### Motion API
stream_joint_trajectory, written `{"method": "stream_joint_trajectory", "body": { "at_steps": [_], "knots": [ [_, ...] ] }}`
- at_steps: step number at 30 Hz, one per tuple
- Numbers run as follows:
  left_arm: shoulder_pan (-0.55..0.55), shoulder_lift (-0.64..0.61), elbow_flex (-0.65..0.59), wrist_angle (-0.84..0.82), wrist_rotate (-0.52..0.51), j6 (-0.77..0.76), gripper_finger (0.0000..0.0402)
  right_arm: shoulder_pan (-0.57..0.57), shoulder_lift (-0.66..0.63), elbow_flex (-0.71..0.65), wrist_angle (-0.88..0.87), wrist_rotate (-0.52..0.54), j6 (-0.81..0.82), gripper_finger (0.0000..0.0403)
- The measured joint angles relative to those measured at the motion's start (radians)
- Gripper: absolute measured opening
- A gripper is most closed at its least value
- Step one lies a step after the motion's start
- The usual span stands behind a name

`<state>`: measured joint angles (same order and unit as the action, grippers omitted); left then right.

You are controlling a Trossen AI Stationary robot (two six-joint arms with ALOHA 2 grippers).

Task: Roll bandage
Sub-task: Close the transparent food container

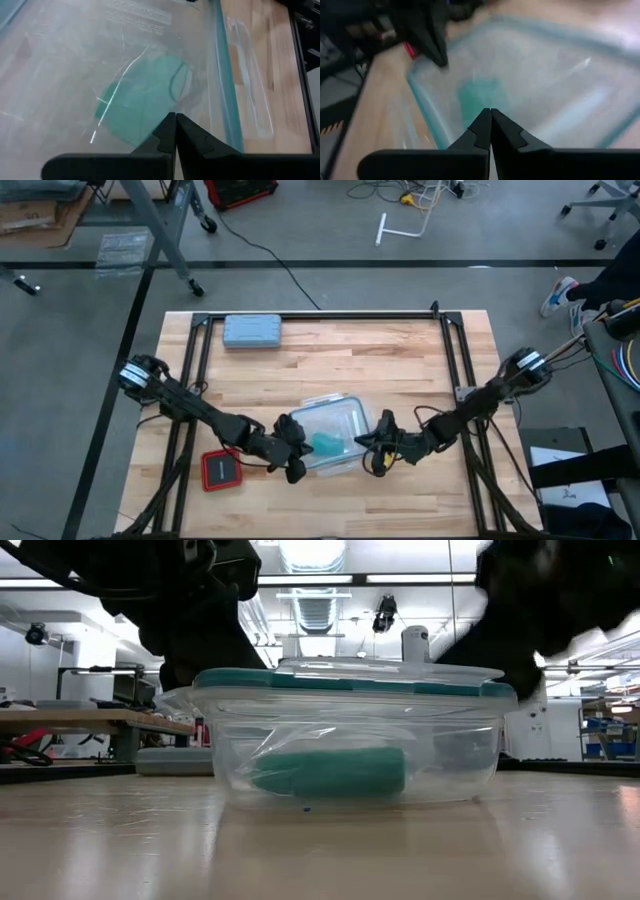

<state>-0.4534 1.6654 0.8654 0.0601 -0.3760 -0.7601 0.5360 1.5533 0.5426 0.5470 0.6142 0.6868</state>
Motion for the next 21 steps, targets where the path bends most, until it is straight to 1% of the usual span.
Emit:
{"method": "stream_joint_trajectory", "body": {
  "at_steps": [2,5,7,9,11,16,18,21],
  "knots": [
    [0.002,-0.006,0.0,-0.007,0.002,0.0,0.0003,-0.01,-0.062,0.026,-0.028,0.039,-0.065,0.0],
    [0.003,-0.01,-0.001,-0.008,0.003,0.009,0.0003,-0.048,-0.142,0.054,-0.101,0.145,-0.161,0.0],
    [0.004,-0.011,0.003,-0.012,0.003,0.017,0.0001,-0.095,-0.168,0.059,-0.153,0.156,-0.194,0.0],
    [0.005,-0.011,0.008,-0.012,0.004,0.018,0.0001,-0.142,-0.182,0.055,-0.186,0.141,-0.18,0.0],
    [0.005,-0.013,0.01,-0.011,0.004,0.018,0.0003,-0.178,-0.165,0.05,-0.189,0.092,-0.149,0.0],
    [0.005,-0.014,0.002,-0.029,0.003,-0.001,0.0001,-0.214,-0.031,0.044,-0.208,-0.056,-0.017,0.0],
    [0.004,-0.015,-0.002,-0.031,0.003,-0.01,0.0002,-0.213,0.011,0.048,-0.185,-0.053,0.027,0.0],
    [0.004,-0.015,-0.002,-0.036,0.005,-0.027,0.0002,-0.209,0.018,0.06,-0.182,-0.051,0.047,0.0]
  ]
}}
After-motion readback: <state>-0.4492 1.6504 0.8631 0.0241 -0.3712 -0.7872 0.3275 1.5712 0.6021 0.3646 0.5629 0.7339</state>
